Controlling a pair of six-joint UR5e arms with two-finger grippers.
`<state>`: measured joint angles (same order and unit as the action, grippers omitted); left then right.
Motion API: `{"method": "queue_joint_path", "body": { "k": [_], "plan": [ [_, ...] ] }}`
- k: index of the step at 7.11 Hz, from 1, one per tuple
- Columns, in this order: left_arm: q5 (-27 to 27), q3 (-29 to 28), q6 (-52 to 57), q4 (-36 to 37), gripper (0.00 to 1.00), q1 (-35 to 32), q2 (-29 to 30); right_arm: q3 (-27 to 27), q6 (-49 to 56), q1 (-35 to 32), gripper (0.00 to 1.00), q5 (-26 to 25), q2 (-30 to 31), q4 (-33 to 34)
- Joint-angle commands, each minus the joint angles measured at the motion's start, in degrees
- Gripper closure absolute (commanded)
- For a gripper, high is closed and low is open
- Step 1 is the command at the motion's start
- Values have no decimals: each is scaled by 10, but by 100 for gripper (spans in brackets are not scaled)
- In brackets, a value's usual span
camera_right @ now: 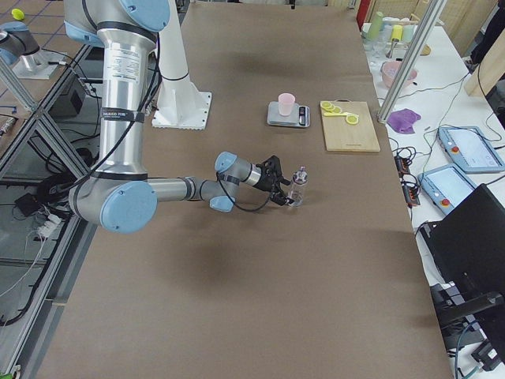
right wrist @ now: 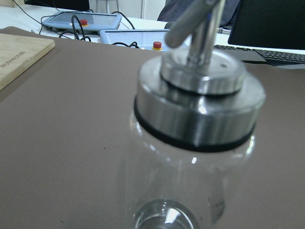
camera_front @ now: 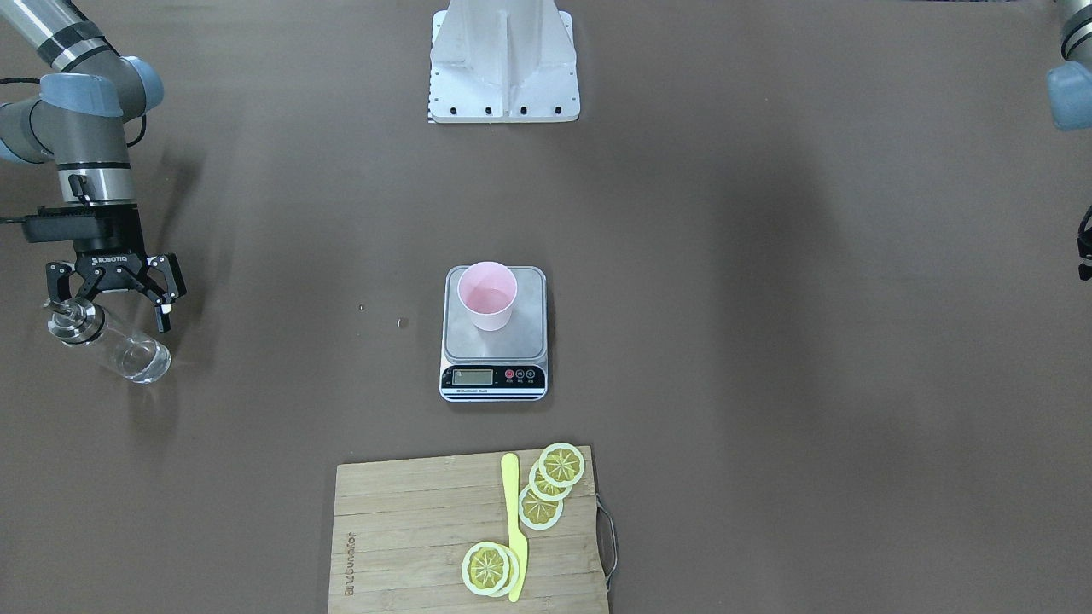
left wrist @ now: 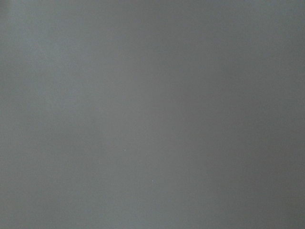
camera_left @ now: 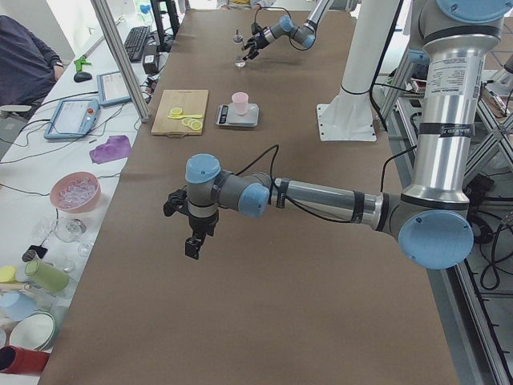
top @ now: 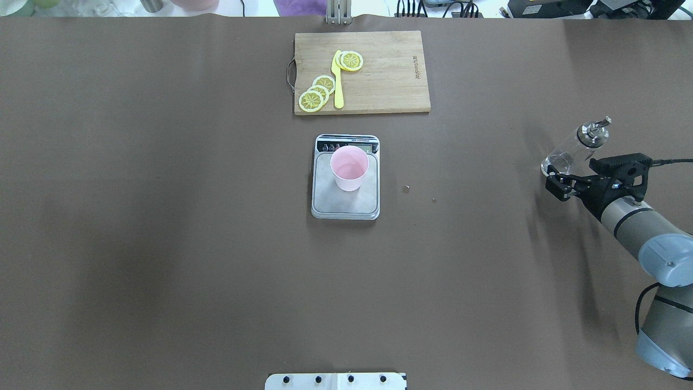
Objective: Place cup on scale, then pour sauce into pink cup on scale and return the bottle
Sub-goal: 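Grasp the glass sauce bottle by its neck with the right gripper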
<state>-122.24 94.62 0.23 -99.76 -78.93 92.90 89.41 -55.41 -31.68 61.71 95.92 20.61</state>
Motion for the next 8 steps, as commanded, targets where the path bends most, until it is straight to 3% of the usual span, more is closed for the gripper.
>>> {"method": "queue_joint_path", "body": {
  "k": [1,5,6,7,8],
  "plan": [
    [1,0,-1,0,2,0,0,-7,5,-13,1,3,-16,0],
    [1,2,-1,0,2,0,1,-35,3,-28,1,5,-36,0],
    [1,2,-1,0,2,0,1,-35,3,-28,8,5,-38,0],
    [1,2,-1,0,2,0,1,-35,3,-28,40,4,-40,0],
    [1,2,0,0,2,0,1,-34,3,-28,89,5,-40,-5]
  ]
}}
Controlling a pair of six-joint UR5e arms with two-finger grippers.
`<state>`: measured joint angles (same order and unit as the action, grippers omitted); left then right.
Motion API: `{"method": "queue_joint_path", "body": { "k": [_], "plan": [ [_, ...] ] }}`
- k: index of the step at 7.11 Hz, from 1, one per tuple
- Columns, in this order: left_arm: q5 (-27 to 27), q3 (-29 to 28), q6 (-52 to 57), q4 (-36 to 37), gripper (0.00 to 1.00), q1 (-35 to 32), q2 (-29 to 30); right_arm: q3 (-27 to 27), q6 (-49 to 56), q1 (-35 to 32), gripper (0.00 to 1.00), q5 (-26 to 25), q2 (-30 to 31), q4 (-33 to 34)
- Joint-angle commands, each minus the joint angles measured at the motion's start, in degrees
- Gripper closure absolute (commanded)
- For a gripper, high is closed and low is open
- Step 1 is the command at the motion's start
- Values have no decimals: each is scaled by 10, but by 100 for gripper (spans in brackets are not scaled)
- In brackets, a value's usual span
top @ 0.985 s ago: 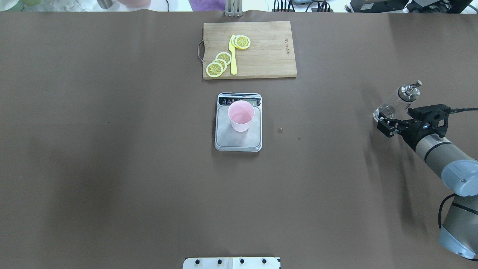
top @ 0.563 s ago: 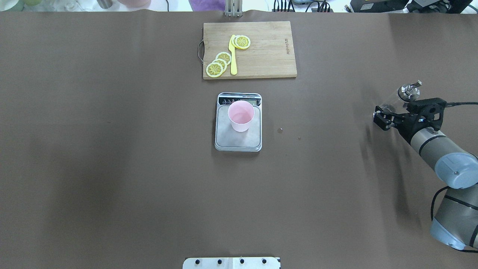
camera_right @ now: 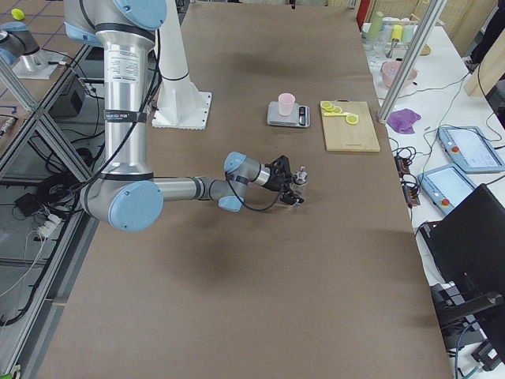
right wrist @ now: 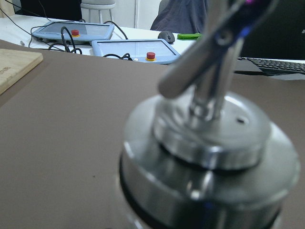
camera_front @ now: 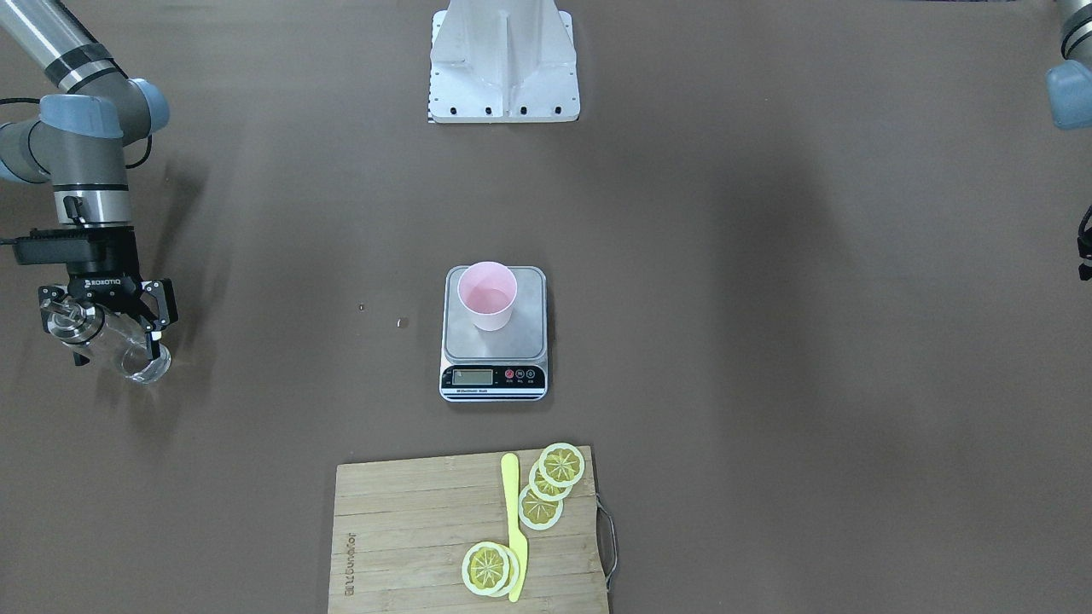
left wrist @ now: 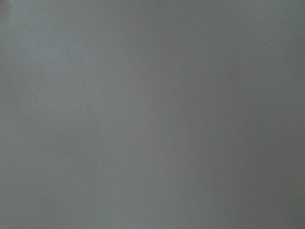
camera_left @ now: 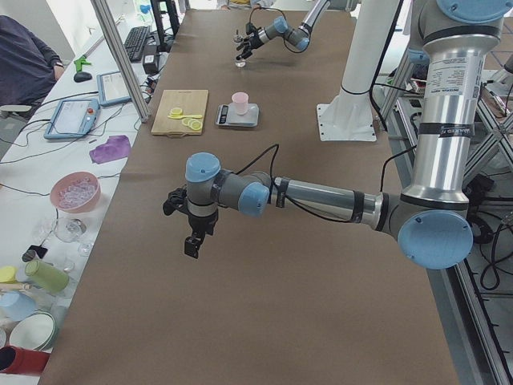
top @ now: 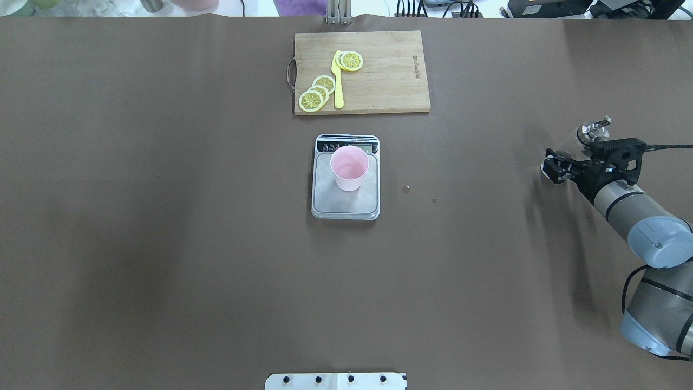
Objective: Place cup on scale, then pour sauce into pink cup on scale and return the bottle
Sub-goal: 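Grasp the glass sauce bottle by its neck with the right gripper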
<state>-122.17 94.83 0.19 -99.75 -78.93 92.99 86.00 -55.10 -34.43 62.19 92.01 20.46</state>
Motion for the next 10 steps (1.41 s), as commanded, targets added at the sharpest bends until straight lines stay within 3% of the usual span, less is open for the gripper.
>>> {"method": "queue_joint_path", "body": {
  "k": [1,5,7,8,10],
  "plan": [
    [0,-1,1,0,2,1,0,0,0,0,100,0,1,-18],
    [0,-3,1,0,2,0,-1,13,2,-3,100,3,8,-23],
    [0,-3,-3,0,2,0,-1,25,60,-3,100,-4,9,-16],
    [0,-3,-4,0,2,0,-1,52,63,-2,100,0,5,17],
    [-6,-3,-8,4,2,-1,-15,135,63,1,100,3,3,154]
  ]
}}
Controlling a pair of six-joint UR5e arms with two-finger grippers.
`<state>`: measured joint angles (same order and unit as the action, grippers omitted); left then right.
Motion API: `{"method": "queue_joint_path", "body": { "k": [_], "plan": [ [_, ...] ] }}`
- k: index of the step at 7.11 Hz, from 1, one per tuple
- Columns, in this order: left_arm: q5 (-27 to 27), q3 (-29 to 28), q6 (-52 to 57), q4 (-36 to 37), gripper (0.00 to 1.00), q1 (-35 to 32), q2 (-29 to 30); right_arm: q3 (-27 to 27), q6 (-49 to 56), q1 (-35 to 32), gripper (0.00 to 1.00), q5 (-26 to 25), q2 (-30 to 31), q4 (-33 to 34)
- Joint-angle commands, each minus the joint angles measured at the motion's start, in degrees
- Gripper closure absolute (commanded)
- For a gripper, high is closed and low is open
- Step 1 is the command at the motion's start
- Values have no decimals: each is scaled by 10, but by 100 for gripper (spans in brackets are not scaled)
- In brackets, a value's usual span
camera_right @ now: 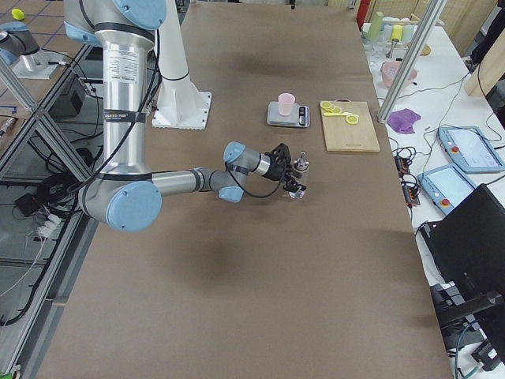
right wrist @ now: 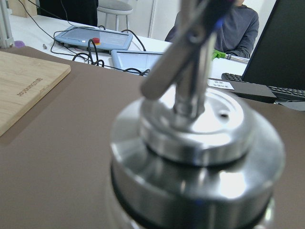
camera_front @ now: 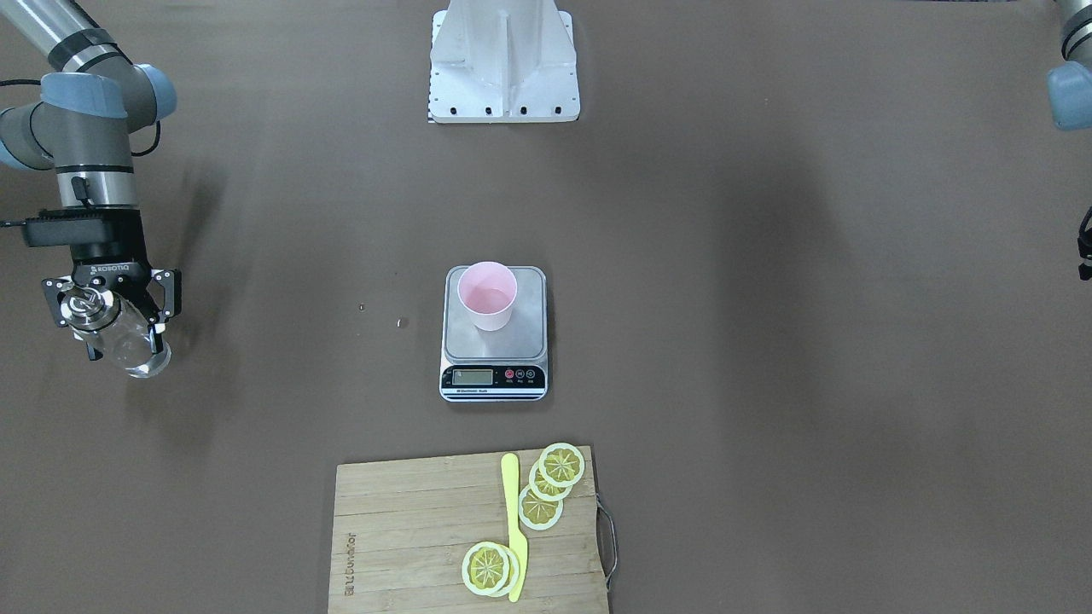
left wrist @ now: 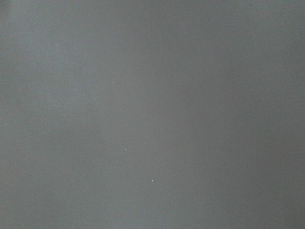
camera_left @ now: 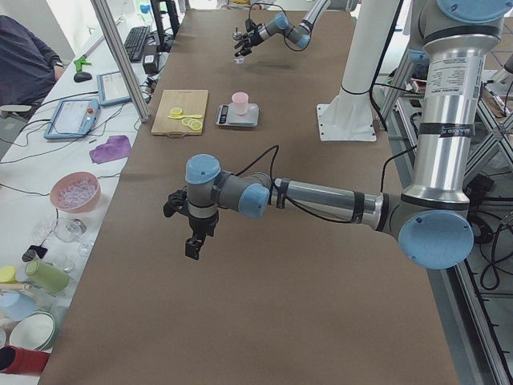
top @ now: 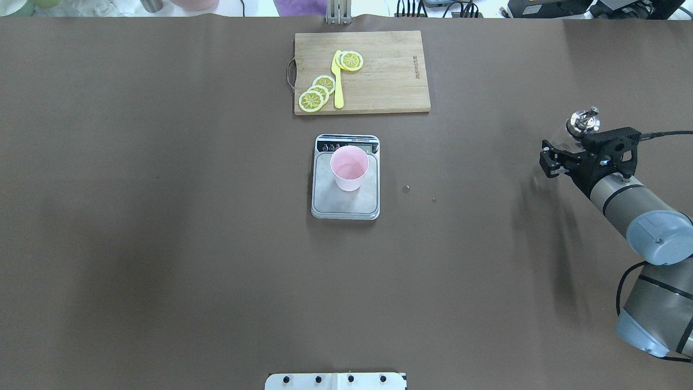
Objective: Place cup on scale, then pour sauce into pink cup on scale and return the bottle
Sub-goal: 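Grasp the glass sauce bottle by its neck with the right gripper, then lift the bottle and carry it with the right gripper over the pink cup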
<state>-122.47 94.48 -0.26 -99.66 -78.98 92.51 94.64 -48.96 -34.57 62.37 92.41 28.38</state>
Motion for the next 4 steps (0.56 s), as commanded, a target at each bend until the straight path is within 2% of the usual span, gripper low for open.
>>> {"method": "queue_joint_path", "body": {
  "k": [1,3,4],
  "plan": [
    [-13,1,-16,3,2,-2,-19,75,2,9,100,0,-2,118],
    [-91,4,-13,5,2,-37,-61,99,4,25,100,-6,-40,223],
    [-92,15,-11,3,2,-52,-84,120,16,45,100,-27,-73,324]
  ]
}}
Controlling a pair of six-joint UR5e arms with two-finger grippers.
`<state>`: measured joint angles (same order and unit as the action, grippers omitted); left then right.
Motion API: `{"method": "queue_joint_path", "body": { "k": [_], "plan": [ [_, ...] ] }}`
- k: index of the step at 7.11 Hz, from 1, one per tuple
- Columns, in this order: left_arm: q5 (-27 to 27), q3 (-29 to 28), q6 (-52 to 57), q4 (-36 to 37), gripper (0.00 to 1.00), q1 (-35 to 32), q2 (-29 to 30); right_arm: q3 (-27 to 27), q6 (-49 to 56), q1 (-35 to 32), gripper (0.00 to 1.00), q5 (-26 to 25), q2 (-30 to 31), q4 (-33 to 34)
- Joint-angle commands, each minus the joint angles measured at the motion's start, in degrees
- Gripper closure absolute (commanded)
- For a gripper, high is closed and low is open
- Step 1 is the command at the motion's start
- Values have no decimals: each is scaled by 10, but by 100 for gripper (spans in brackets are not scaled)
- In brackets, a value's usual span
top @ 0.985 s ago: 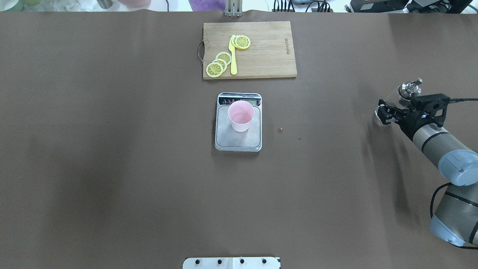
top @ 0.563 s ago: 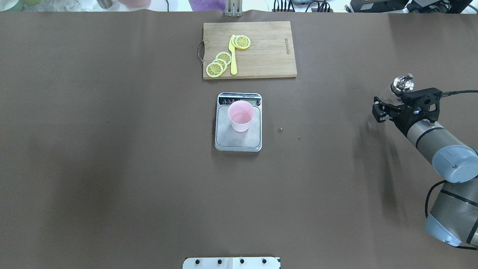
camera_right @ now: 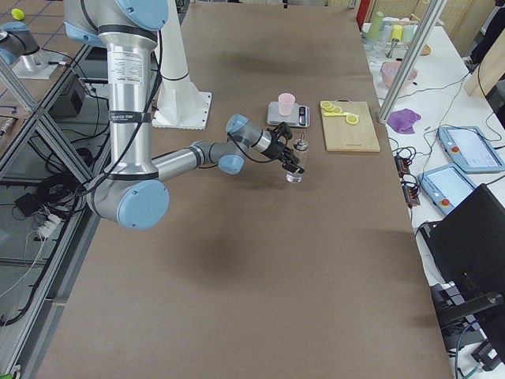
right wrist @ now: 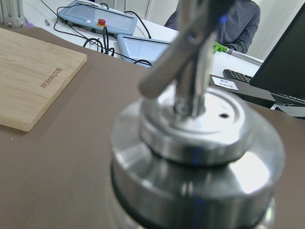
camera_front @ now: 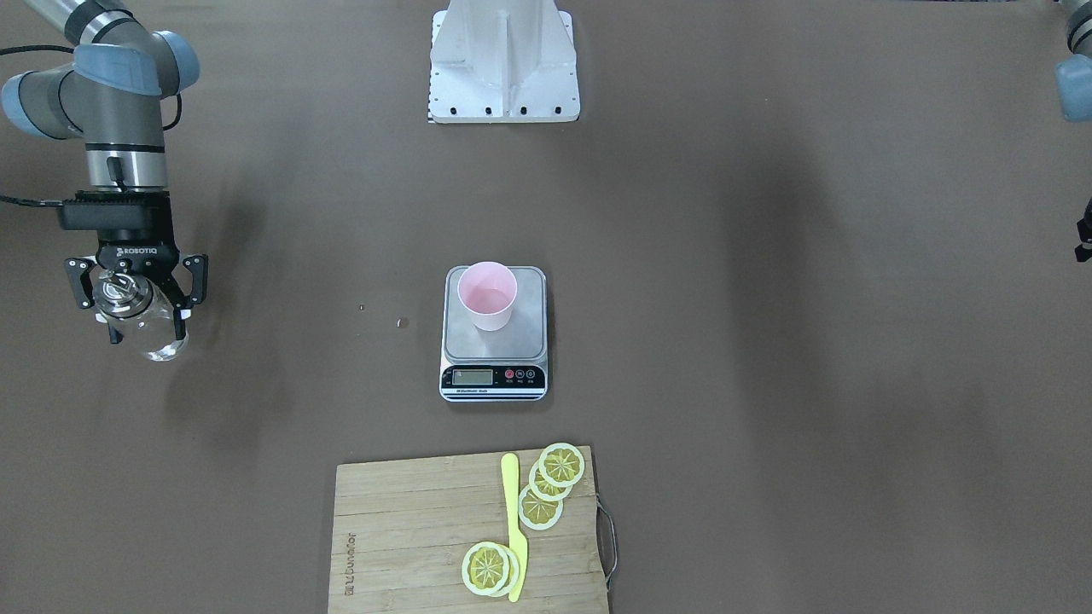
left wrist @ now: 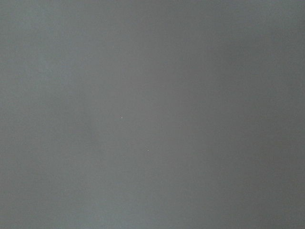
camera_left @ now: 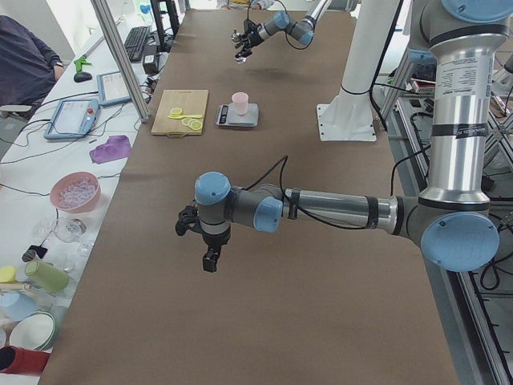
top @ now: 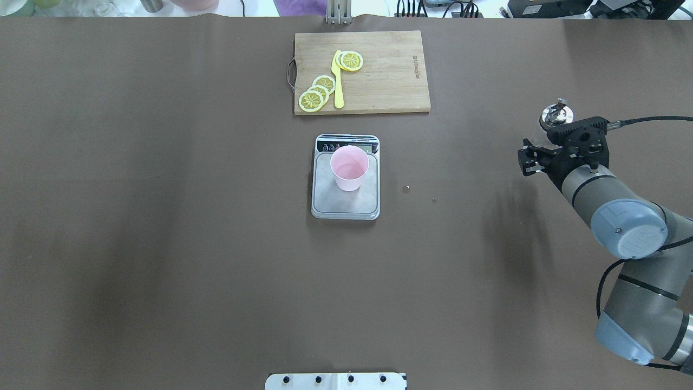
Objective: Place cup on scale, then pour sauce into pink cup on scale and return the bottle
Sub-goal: 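Lift the bottle and carry it with the right gripper over the pink cup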
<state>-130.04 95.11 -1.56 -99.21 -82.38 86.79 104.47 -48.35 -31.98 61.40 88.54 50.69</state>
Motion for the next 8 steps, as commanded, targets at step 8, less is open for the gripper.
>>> {"method": "queue_joint_path", "body": {
  "k": [8],
  "plan": [
    [-16,10,4,-2,2,-35,-71,48,4,147,100,-162,-242,625]
  ]
}}
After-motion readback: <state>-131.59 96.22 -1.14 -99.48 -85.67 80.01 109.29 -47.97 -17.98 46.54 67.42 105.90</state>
